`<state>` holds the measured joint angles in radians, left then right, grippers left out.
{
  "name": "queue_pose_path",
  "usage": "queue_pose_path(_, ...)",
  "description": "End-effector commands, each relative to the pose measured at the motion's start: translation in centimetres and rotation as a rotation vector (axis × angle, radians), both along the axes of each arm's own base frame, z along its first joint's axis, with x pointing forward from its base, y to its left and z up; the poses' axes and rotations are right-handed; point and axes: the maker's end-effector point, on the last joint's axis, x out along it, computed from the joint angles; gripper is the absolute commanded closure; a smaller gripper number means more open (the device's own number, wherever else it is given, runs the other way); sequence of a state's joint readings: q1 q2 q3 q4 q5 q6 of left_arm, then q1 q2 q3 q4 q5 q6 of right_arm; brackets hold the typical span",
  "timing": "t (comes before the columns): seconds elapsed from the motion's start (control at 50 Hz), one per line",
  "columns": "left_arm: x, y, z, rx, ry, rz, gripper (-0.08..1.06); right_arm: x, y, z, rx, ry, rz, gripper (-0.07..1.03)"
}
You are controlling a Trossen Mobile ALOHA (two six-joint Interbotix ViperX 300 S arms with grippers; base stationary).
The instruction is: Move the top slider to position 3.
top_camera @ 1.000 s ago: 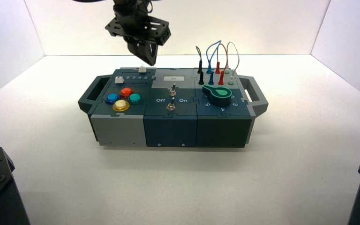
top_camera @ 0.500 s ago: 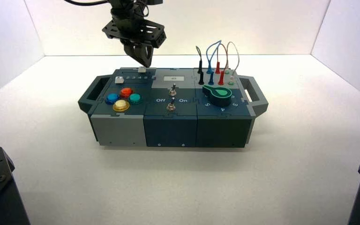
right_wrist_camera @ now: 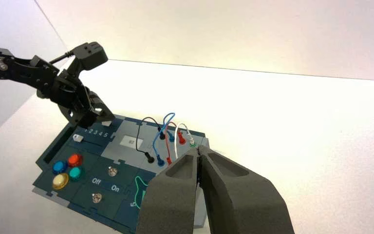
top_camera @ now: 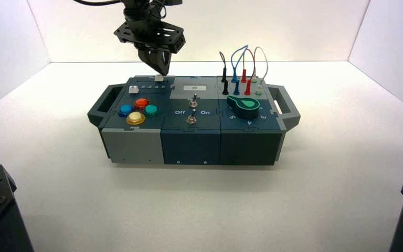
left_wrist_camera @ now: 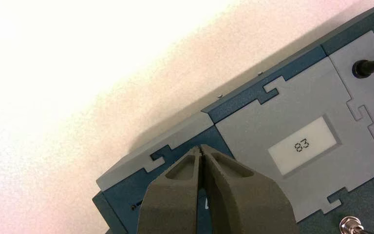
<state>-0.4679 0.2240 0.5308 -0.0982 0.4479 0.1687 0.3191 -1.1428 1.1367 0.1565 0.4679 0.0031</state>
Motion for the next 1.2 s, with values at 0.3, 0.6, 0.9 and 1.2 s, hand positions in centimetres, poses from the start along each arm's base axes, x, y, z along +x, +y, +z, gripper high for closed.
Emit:
queue_pose_path(0.3,-0.1,0.2,0.6,-0.002,-0.008,-0.003,1.01,0.3,0.2,0.8,0.008,-0.011,0.001,0.99)
queue_pose_path(0.6,-0.8,0.5,0.1,0.012,0.007,-0.016,1.01,0.3,0.1,0.8,0.008,-0.011,-0.001,0.99)
queue_pose_path(0.9,-0.8,0.5,0.3,0.012,0.003,-0.023,1.01,0.3,0.2,0.8,0.008,-0.011,0.001,0.99)
queue_pose_path(1.2,-0.8,0.6,0.6,0.016,-0.002,-0.039,1.01,0.3,0.1,0.8,0.008,-0.011,-0.001,0.99)
